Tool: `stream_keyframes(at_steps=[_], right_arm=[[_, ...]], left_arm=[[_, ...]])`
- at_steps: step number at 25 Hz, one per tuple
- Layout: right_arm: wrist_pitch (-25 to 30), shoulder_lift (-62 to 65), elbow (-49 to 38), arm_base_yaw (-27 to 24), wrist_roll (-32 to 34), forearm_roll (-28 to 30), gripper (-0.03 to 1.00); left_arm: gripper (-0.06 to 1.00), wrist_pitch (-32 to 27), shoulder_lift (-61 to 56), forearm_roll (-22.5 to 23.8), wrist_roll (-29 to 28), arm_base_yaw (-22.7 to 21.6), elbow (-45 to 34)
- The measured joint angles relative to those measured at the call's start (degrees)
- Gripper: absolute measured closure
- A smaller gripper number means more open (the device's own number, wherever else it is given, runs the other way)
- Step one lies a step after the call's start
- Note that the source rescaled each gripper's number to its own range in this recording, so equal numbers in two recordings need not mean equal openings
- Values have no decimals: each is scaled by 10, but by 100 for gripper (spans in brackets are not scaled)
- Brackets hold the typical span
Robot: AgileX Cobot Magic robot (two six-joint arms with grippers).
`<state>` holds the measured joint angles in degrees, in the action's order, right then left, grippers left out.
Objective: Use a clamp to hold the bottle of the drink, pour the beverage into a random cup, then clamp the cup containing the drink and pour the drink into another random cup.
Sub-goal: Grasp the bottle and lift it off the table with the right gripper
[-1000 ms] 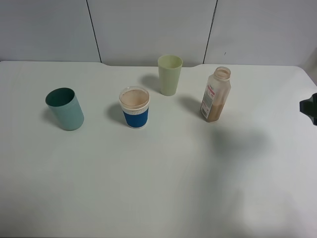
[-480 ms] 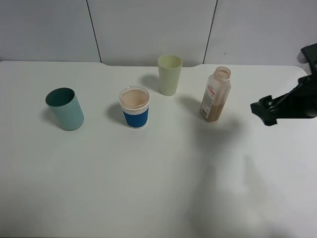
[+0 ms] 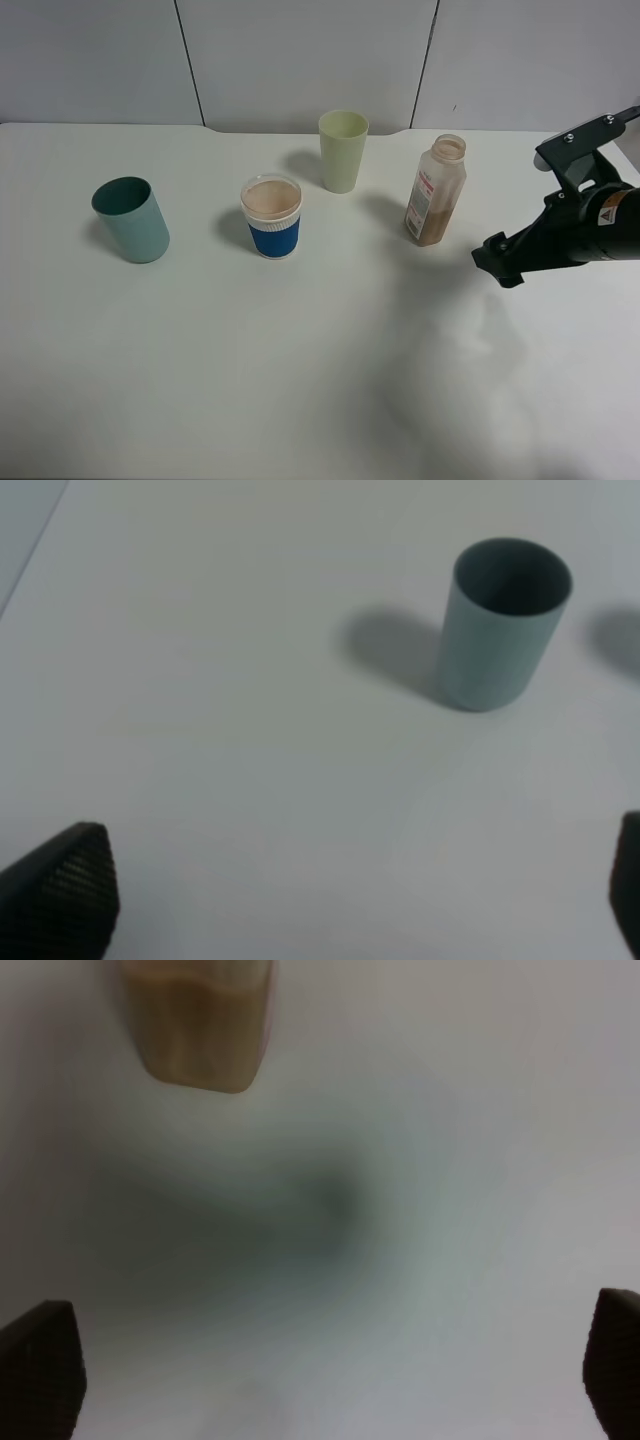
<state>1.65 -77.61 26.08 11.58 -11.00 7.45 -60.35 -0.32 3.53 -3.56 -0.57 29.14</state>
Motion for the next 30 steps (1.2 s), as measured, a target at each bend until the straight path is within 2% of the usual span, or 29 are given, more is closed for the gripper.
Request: stream_keyframes(at_steps=[2, 13, 19, 21, 24, 25, 30], right_arm=[[-5, -9, 0, 0, 0, 3, -3], [-115, -59, -13, 0, -6, -2, -3], [-308, -92, -106, 0, -70, -48, -3], [-390, -105, -136, 0, -91, -71, -3], [-458, -125, -153, 0, -98, -86, -3], [-505, -152, -157, 0, -100, -95, -3], [-631, -242, -159, 0, -101, -98, -3]], left_arm=[[-6, 0, 0, 0, 0, 0, 0], [-6, 0, 0, 0, 0, 0, 0], [-6, 0, 0, 0, 0, 0, 0], [-6, 0, 0, 0, 0, 0, 0], [-6, 0, 0, 0, 0, 0, 0], [-6, 0, 0, 0, 0, 0, 0], [-6, 0, 0, 0, 0, 0, 0]])
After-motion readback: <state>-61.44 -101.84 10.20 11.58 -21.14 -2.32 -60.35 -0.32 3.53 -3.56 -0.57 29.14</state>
